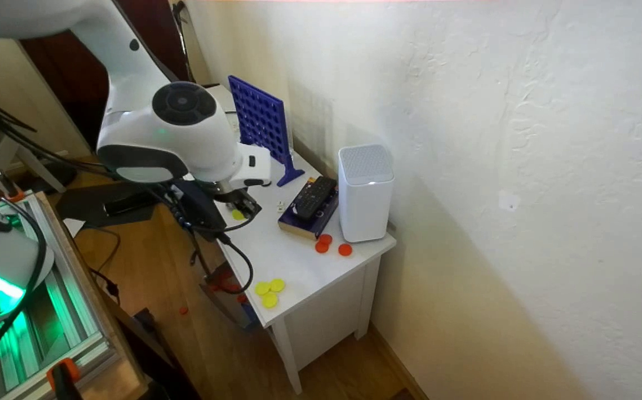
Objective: Put one yellow ring inside the last line of the blue object
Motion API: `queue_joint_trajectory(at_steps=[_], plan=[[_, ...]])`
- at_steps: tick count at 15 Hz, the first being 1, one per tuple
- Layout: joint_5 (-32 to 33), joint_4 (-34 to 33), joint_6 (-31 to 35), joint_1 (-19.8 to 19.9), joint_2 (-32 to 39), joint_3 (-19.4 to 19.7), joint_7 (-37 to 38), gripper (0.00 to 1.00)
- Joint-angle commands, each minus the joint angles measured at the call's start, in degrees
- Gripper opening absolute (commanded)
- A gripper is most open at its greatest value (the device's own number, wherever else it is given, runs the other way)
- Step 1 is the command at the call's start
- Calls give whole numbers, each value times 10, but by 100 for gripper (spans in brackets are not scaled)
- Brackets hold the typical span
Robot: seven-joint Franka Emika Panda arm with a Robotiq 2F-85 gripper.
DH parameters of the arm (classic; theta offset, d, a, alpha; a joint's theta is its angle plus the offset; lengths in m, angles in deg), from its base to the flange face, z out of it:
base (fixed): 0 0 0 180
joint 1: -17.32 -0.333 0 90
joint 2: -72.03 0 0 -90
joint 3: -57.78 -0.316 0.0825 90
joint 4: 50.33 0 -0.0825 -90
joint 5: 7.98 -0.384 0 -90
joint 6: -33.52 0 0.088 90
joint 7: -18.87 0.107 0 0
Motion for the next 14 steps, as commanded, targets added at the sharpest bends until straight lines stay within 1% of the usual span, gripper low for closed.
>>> queue_joint_trajectory(at_steps=[1,2,3,4,6,9,10,14], plan=[[-24,71,51,155,43,-153,9,9],[44,33,28,166,78,-152,66,9],[63,43,41,190,97,-173,78,9],[86,43,56,200,116,-184,96,9],[128,40,94,204,153,-189,126,9],[199,39,181,180,207,-170,166,9],[222,40,218,165,223,-160,177,9],[334,42,380,109,272,-107,212,9]])
